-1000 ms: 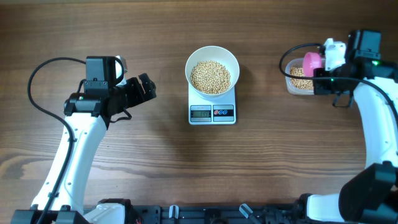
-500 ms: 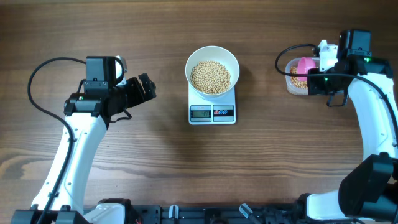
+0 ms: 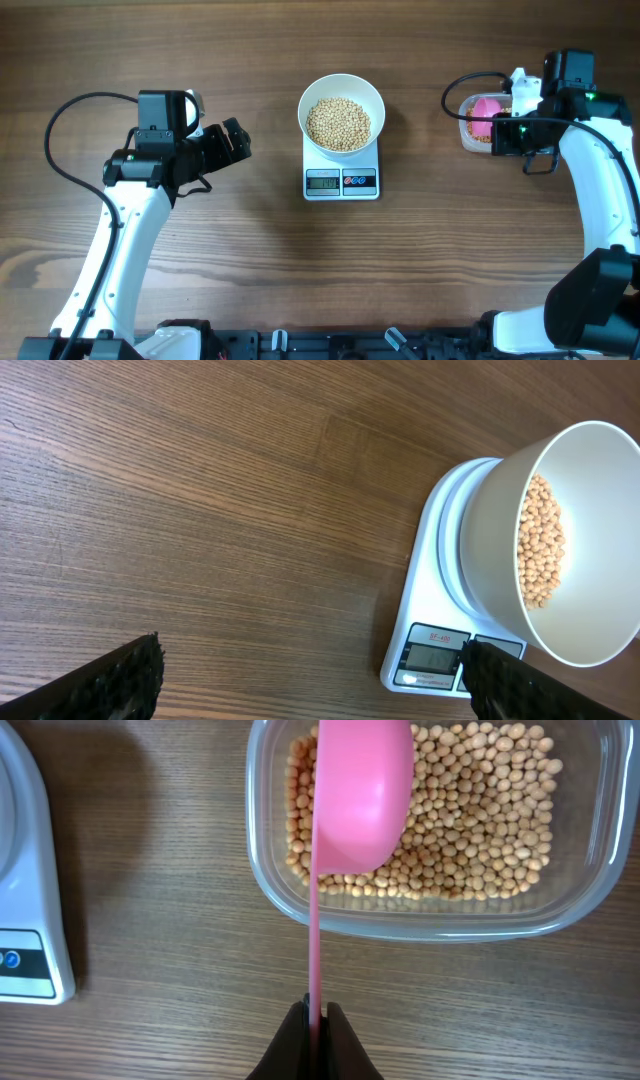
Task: Scoop item into bowl and weigh 150g on scale
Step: 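Drag the scoop through the soybeans in the tub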
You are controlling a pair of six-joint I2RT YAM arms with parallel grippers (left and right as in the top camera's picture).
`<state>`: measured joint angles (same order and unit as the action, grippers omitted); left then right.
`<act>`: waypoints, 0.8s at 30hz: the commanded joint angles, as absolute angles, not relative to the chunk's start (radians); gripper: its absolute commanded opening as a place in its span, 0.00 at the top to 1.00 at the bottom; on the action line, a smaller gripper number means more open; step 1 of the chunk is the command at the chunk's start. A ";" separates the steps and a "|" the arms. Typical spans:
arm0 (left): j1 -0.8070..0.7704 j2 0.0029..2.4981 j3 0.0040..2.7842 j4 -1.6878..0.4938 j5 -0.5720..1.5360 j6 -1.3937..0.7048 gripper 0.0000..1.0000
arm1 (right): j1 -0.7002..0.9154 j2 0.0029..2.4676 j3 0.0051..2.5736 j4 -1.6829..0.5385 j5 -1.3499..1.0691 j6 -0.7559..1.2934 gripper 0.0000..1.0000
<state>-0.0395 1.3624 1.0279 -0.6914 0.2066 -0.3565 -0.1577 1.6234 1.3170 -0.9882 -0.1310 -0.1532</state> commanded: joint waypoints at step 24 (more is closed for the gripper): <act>-0.042 1.369 1.047 -0.689 0.204 -0.348 0.00 | -0.154 1.640 1.317 -1.077 -0.101 -0.113 0.96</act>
<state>-0.0395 1.3624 1.0279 -0.6914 0.2066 -0.3565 -0.1577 1.6234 1.3170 -1.0622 -0.0959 -0.0990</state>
